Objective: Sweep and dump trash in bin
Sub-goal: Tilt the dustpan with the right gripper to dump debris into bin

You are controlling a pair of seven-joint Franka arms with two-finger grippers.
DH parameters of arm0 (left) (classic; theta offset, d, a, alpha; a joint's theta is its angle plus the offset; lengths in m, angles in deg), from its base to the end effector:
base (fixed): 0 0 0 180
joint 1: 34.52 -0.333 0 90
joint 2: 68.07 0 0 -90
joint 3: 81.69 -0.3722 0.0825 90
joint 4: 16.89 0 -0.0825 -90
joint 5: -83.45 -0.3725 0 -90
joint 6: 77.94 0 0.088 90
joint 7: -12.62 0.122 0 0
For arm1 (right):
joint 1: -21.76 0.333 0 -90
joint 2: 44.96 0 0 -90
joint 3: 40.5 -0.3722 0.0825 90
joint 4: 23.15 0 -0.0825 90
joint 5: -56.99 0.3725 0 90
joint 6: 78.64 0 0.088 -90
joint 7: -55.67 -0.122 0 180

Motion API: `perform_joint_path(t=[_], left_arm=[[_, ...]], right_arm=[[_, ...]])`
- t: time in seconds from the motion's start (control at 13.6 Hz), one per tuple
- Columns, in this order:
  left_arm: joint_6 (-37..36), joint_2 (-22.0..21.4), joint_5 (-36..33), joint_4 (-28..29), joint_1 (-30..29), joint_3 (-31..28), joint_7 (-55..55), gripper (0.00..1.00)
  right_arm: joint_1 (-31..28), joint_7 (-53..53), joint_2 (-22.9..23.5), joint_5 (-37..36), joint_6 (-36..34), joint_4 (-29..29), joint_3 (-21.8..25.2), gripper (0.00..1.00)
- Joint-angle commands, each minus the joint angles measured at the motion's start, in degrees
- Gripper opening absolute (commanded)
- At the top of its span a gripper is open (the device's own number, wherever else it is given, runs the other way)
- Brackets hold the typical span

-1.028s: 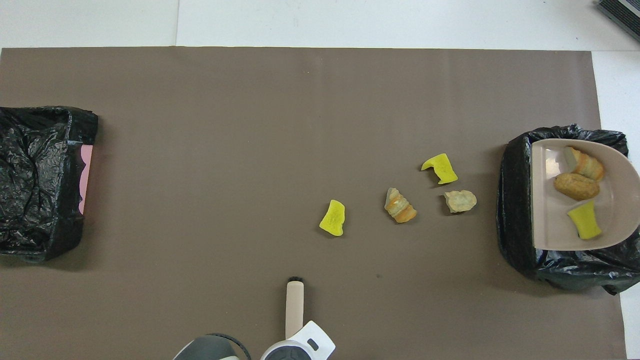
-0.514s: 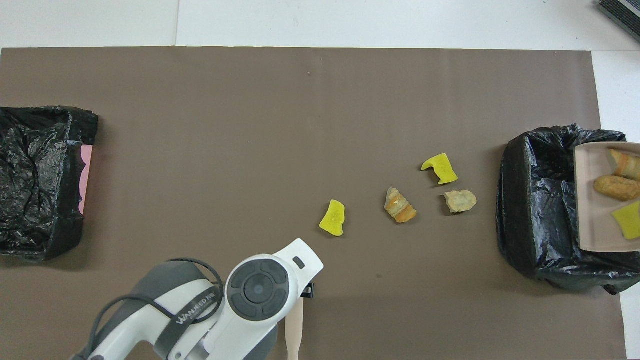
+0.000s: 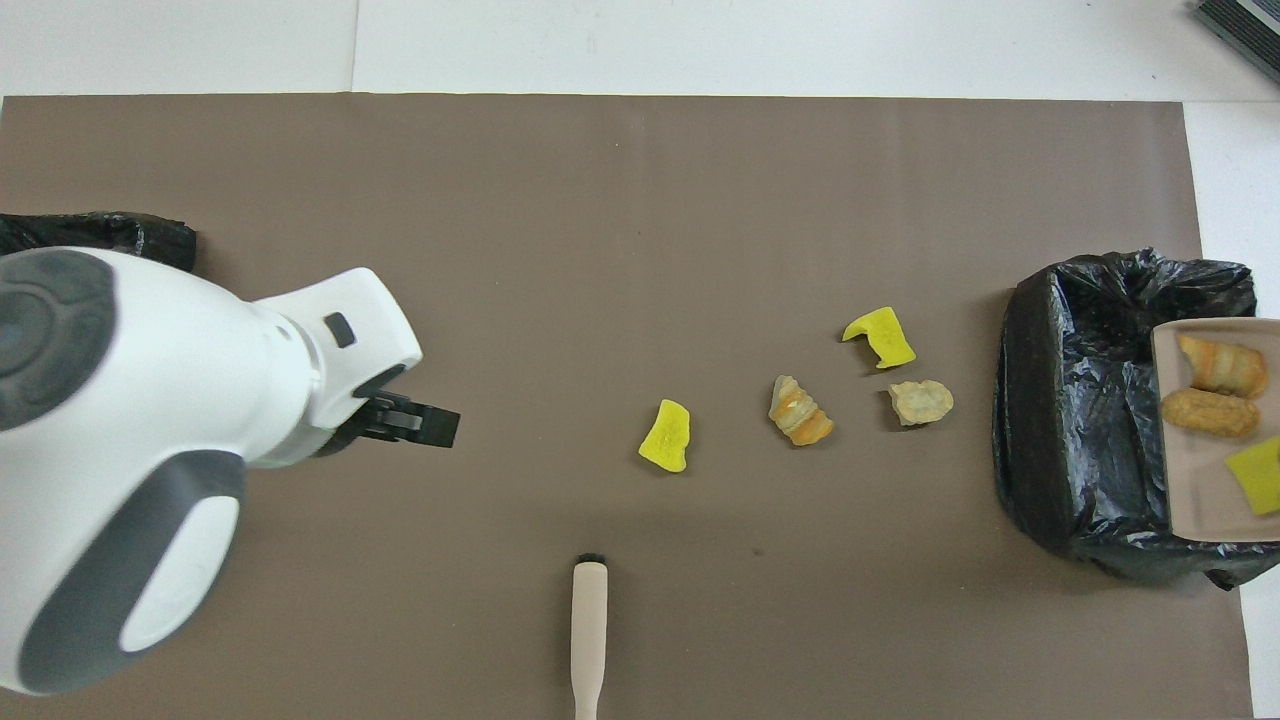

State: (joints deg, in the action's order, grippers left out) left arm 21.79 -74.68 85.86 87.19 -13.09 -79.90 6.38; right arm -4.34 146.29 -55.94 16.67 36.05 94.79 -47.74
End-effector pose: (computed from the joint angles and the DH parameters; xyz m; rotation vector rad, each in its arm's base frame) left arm 0.4684 -0.2068 0.6272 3.0621 -0.4470 0.0440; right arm 0.4588 -0.2020 0.5925 1.8703 1.7660 -0.6483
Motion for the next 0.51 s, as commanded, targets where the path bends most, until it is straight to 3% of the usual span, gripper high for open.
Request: perform_joint_path(t=[0.0, 0.22, 0.44], left_arm=[[-4.00, -1.03, -1.18, -5.11, -7.16, 0.59, 8.93, 1.00], [-6.73, -0.07, -2.14, -12.22, -12.45, 0.85, 12.39, 1.00], [-7.71, 1.42, -1.98, -14.42, -15.53, 0.68, 13.10, 1.00]], right_arm=[[-0.44, -1.32, -4.67, -2.57, 2.37, 5.19, -0.05, 0.00], [-3.50, -0.01, -4.58, -4.15, 6.24, 5.28, 0.39, 0.00], [-4.13, 1.14, -4.41, -4.16, 6.69, 5.02, 0.39, 0.00]])
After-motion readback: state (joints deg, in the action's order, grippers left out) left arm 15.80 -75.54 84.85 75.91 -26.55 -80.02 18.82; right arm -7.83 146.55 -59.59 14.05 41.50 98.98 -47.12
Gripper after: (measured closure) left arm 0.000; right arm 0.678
